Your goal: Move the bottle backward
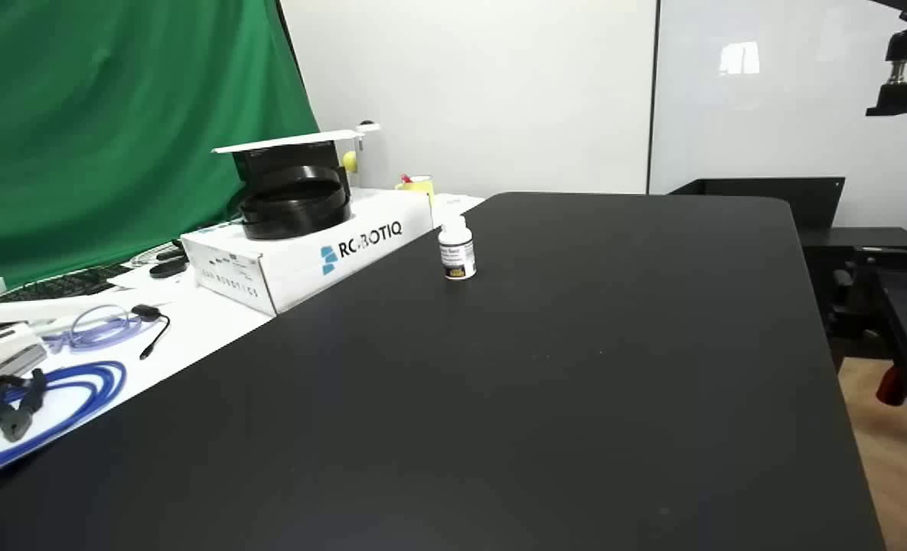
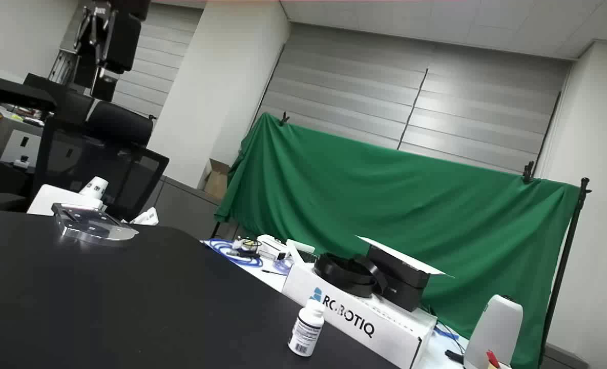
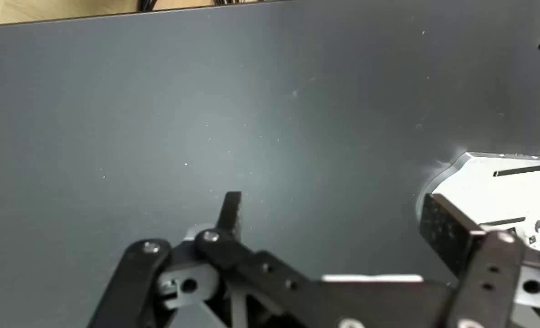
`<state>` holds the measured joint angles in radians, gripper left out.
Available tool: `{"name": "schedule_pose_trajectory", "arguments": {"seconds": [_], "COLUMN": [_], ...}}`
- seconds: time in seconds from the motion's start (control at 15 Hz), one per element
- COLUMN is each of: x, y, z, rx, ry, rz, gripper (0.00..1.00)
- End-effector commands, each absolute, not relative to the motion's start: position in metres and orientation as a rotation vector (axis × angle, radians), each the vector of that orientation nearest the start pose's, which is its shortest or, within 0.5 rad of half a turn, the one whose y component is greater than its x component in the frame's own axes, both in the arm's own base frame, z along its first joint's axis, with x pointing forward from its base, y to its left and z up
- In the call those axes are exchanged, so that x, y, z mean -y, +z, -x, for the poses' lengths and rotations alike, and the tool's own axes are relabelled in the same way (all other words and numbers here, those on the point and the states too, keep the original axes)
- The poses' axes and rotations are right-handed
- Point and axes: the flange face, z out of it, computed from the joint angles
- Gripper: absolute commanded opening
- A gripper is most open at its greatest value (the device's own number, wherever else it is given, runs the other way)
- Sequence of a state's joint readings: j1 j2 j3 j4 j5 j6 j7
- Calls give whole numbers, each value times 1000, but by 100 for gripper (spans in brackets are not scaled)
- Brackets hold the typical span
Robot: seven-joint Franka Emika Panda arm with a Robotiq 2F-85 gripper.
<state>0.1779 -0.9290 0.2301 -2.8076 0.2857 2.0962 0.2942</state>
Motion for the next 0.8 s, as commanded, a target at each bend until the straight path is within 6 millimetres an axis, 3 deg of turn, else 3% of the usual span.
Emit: {"name": "schedule_pose_trajectory", "arguments": {"seconds": [0.0,0.67,0.73], "x": [-128,-128,-123], "y": [459,458,455], "z": [-272,-273,-283], "rx": [-113,-114,-75], "ry": [-266,-260,-284], "rz": [2990,2992,2994], "gripper": [100,100,100]}}
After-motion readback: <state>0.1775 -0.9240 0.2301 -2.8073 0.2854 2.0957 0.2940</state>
